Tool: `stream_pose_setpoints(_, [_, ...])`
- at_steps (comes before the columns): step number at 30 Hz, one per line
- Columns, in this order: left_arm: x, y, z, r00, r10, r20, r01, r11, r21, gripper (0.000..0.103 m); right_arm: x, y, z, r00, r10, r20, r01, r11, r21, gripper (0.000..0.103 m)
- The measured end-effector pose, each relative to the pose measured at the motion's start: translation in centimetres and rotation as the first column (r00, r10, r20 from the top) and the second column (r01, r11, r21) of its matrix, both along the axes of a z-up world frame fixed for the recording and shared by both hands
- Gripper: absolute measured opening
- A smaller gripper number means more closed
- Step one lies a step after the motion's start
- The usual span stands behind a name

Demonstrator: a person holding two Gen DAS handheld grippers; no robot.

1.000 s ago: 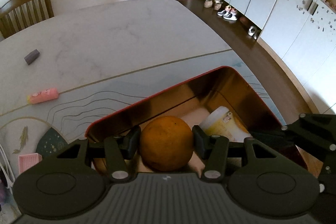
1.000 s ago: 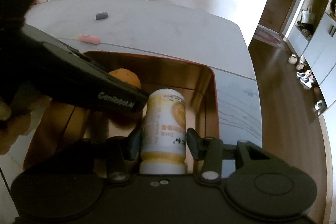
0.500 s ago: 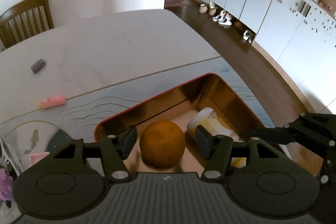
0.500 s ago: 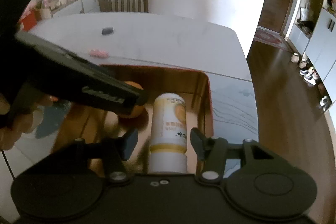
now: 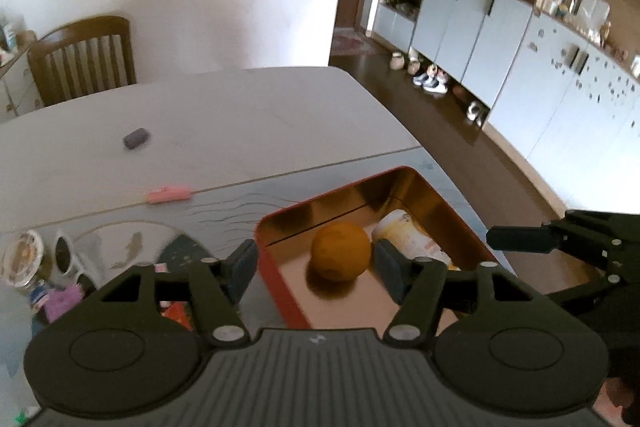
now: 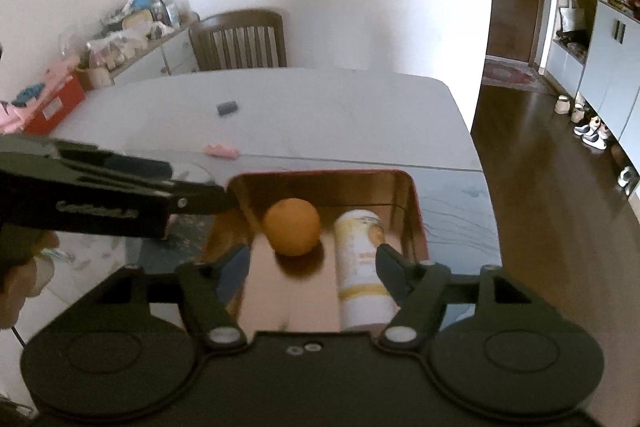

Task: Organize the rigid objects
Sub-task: 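Open right gripper to release the bottle while left gripper releases the orange in the box, then move left gripper toward the green item while right gripper moves toward the red snack packet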

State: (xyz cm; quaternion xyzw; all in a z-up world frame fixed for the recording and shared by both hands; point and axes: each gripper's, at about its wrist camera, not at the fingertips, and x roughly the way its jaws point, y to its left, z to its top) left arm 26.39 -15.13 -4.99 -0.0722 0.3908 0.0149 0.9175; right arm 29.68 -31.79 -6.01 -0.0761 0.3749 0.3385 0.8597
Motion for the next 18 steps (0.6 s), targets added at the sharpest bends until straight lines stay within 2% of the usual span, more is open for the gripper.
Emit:
stream_pose_setpoints(6, [-3.1,2.4,1.5,0.999,0.004,0.037,-0.004,1.0,-0.005,0.07,-2.3,1.6,0.7,0.999,-0.032,-0.012,0.032,0.999,0.027,0.078])
stream_pose_setpoints(10, [-5.3,4.8,1.9,0.998,0.005,0.057,-0.005,1.0,0.006,0.071,-4.3,3.0,1.1,0.999,-0.04,-0.006,0.04,0.998,0.049,0.086])
stream_pose_setpoints(15, [-8.0,8.2,2.3,0.996,0.017,0.089,-0.02,0.999,0.034,0.081,-6.5,5.4,1.1,0.999,-0.051,-0.011,0.051,0.996,0.069,0.094])
stream_pose_setpoints(18, [-9.2,10.3,2.3,0.995,0.021,0.101,-0.024,0.999,0.023,0.083,-7.5,7.0,1.1,0.998,-0.057,-0.008,0.058,0.995,0.077,0.1])
